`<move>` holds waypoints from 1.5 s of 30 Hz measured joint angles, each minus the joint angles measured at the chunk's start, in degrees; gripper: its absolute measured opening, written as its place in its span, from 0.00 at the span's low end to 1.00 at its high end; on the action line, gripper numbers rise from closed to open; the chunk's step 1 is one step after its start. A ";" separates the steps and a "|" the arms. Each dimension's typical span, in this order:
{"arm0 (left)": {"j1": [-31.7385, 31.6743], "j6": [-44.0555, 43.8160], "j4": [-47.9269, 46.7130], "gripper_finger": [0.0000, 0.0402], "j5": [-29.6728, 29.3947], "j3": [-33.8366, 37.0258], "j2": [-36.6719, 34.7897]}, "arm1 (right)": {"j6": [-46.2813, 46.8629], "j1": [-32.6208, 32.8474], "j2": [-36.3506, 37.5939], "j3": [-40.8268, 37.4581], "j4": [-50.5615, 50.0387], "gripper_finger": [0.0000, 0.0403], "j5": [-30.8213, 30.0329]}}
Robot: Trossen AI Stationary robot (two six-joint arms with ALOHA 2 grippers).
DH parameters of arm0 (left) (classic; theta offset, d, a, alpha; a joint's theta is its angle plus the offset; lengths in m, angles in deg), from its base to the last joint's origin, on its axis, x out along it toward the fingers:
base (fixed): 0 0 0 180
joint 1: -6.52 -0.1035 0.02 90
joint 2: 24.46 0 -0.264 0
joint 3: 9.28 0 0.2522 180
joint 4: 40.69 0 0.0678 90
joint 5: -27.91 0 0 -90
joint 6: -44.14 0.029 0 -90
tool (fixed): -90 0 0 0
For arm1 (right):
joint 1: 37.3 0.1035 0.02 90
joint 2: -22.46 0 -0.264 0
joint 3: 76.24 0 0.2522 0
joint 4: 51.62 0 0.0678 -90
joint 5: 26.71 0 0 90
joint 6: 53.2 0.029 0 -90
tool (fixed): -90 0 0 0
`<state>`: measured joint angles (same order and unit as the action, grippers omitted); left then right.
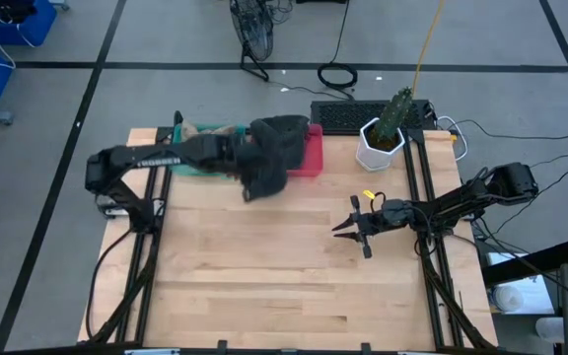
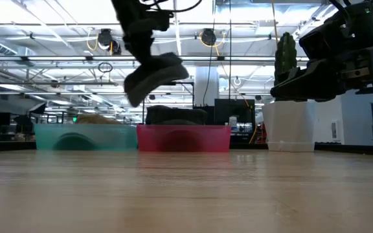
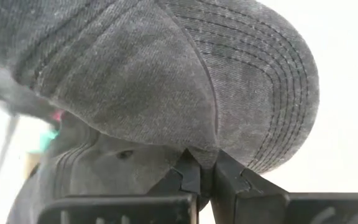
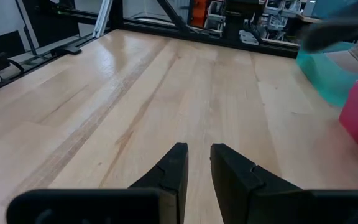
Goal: Pick & Place hat
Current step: Put the black cap into the red bin
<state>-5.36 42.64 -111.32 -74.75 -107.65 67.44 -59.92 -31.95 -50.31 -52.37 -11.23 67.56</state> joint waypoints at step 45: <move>-11.53 16.83 -2.11 0.05 -2.44 -26.10 27.26 | -1.05 -0.87 0.00 0.00 -1.94 0.15 -4.30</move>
<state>-16.89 59.47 -113.43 -77.19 -133.75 94.70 -60.97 -32.83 -50.32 -52.37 -13.17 63.26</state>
